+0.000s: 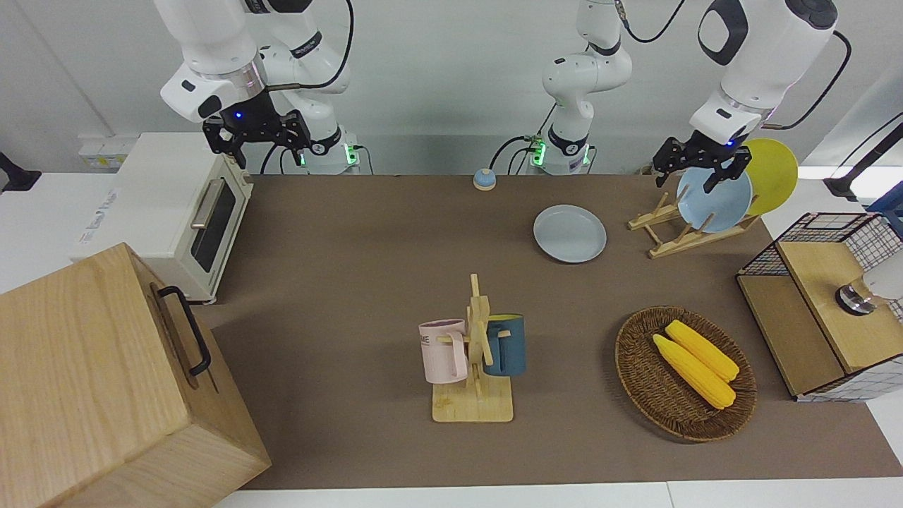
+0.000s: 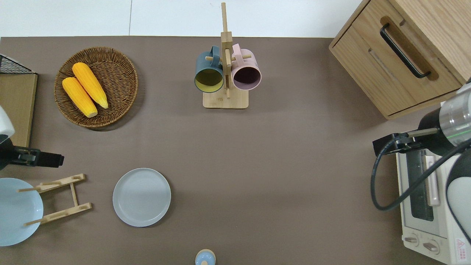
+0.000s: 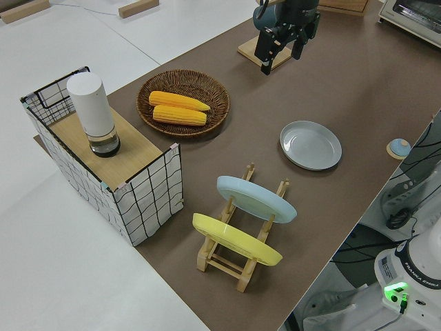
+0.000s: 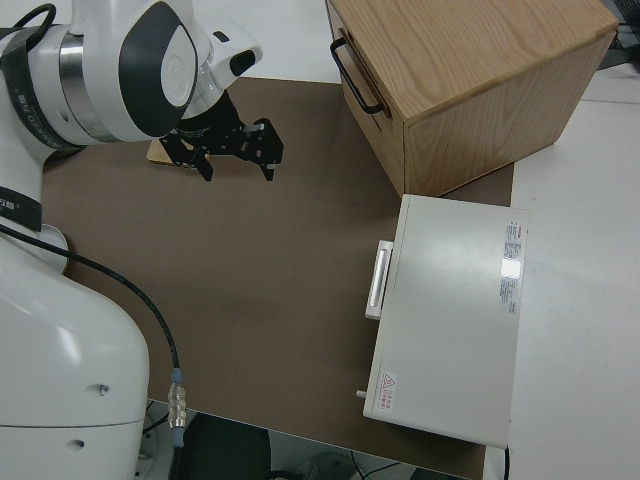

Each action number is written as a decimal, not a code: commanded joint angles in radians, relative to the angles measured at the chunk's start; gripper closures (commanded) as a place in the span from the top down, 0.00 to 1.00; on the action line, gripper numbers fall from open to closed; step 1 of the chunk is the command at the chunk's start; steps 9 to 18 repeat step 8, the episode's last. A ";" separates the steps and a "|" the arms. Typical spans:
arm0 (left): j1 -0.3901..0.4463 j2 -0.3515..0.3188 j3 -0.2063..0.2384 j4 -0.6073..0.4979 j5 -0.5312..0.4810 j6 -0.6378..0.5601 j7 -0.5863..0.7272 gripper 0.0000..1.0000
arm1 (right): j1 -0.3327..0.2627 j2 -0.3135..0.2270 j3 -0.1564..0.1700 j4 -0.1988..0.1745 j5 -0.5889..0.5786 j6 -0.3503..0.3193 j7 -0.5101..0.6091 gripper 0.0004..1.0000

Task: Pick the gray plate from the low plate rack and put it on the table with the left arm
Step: 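Open the left gripper and withdraw it toward the rack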

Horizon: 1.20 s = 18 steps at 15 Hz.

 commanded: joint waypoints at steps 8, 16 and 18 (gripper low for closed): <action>-0.012 0.019 -0.026 0.114 0.041 -0.094 -0.029 0.99 | -0.025 -0.004 0.022 0.008 -0.006 -0.012 0.012 0.98; -0.012 0.019 -0.026 0.114 0.041 -0.094 -0.029 0.99 | -0.025 -0.004 0.022 0.008 -0.006 -0.012 0.012 0.98; -0.012 0.019 -0.026 0.114 0.041 -0.094 -0.029 0.99 | -0.025 -0.004 0.022 0.008 -0.006 -0.012 0.012 0.98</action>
